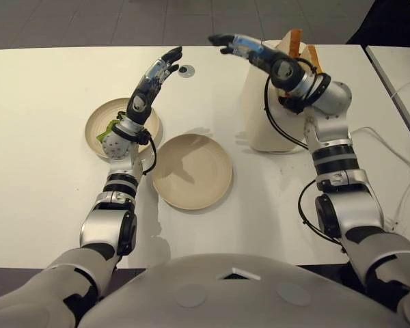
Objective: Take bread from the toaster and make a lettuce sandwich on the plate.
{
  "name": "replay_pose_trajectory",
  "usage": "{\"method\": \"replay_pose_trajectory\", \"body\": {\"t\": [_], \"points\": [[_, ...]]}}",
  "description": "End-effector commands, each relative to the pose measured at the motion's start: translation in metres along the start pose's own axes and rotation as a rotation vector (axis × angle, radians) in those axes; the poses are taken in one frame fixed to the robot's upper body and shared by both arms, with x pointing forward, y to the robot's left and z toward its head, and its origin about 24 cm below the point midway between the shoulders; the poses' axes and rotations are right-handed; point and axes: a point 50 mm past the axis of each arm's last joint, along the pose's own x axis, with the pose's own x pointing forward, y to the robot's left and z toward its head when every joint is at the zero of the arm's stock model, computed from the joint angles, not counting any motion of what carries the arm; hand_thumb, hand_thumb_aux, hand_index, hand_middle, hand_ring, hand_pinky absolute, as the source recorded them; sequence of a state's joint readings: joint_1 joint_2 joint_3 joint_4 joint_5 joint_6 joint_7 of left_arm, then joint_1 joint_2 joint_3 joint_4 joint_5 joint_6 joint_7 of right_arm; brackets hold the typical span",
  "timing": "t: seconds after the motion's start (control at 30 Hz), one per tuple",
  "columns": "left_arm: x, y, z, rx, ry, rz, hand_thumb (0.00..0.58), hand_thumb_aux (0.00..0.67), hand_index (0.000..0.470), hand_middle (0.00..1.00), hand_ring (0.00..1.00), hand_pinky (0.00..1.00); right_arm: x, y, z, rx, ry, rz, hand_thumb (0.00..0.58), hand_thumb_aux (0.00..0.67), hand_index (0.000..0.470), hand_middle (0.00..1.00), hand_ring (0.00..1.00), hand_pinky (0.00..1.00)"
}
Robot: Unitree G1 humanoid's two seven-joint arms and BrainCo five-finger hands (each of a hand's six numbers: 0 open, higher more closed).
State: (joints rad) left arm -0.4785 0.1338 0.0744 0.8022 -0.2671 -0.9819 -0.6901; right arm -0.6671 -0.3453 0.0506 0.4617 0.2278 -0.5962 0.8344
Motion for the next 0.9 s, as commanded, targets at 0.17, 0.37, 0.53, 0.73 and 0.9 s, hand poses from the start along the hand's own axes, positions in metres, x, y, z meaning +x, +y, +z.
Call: {"method": "replay_pose_trajectory", "body": {"t": [0.17,0.37,0.53,0.73,0.9], "points": [[0.005,-0.003,0.001,0.001,-0.016,-0.01,0.0,0.0,0.0,0.0,0.0,0.0,-0.036,-0.049,0.046,-0.275,-0.006,-0.334,0.0,0.0,0.0,0.0,0.0,0.0],[0.005,-0.002,0.003,0.01,-0.021,-0.009,0.0,0.0,0.0,0.0,0.0,0.0,-0.102,-0.082,0.06,-0.68,0.478,-0.44,0.0,0.0,0.0,0.0,0.0,0.0],[0.007,-0.005,0.002,0.006,-0.023,-0.018,0.0,0.0,0.0,0.0,0.0,0.0,-0.151,-0.09,0.041,-0.83,0.896,-0.348,0.0,0.0,0.0,0.0,0.0,0.0],[0.008,-0.004,0.003,0.007,-0.024,-0.015,0.0,0.0,0.0,0.0,0.0,0.0,-0.164,-0.059,0.007,-0.843,1.071,-0.019,0.0,0.0,0.0,0.0,0.0,0.0],[0.008,-0.003,0.002,0.004,-0.018,-0.012,0.0,0.0,0.0,0.0,0.0,0.0,-0.148,-0.049,-0.005,-0.827,1.05,0.058,0.0,0.0,0.0,0.0,0.0,0.0]]}}
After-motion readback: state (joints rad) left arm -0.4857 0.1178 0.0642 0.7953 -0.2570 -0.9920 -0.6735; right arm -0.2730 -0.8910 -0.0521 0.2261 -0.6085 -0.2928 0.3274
